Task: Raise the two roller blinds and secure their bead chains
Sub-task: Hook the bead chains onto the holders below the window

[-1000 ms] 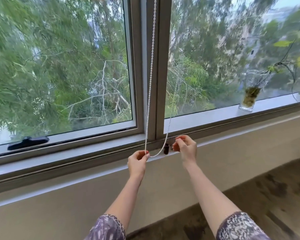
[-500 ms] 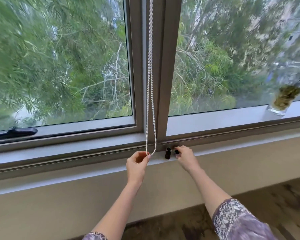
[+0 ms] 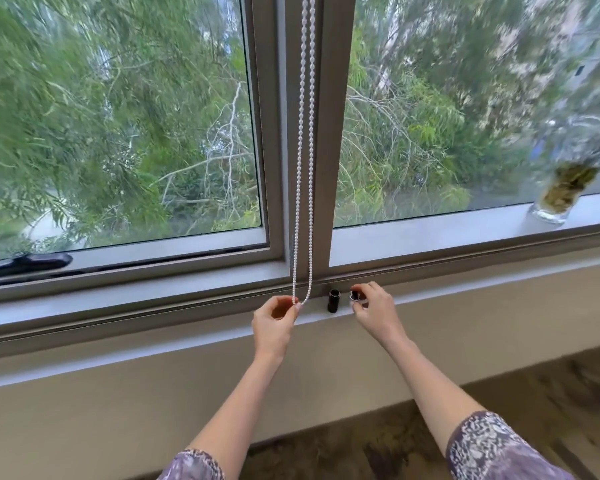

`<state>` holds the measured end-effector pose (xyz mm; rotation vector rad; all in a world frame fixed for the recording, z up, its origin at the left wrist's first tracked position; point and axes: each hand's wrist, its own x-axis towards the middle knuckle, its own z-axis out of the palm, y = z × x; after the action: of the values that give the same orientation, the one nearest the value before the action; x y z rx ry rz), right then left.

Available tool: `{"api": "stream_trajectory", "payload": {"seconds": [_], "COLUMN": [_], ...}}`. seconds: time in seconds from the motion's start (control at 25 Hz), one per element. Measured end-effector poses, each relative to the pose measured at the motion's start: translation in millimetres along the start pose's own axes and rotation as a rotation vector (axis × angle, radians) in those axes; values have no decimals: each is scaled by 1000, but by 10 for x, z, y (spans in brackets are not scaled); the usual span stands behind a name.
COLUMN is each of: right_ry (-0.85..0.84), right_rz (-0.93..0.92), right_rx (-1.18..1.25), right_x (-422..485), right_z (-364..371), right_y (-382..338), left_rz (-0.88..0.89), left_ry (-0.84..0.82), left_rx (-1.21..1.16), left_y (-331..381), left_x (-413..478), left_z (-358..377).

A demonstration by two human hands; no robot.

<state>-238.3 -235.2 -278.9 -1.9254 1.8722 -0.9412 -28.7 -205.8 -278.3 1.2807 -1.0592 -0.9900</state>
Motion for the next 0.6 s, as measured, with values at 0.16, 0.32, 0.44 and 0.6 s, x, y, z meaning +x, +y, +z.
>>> {"api": "stream_trajectory", "payload": {"seconds": [0.16, 0.32, 0.44, 0.6], "right_ry": [72, 40, 44, 58], "right_rz": [-108, -261, -305, -276], "right_rx": [143, 182, 171, 84], "right_x": [-257, -472, -567, -646], "right_z": [-154, -153, -88, -29], "right_y": [-364, -794, -1002, -1122], "left_rz": [-3, 19, 28, 45], "left_ry": [4, -7, -50, -78], "left_rx": [33, 66, 84, 75], "left_y": [50, 96, 106, 117], "left_x": [-37, -109, -198, -311], "left_z": [-19, -55, -96, -178]}}
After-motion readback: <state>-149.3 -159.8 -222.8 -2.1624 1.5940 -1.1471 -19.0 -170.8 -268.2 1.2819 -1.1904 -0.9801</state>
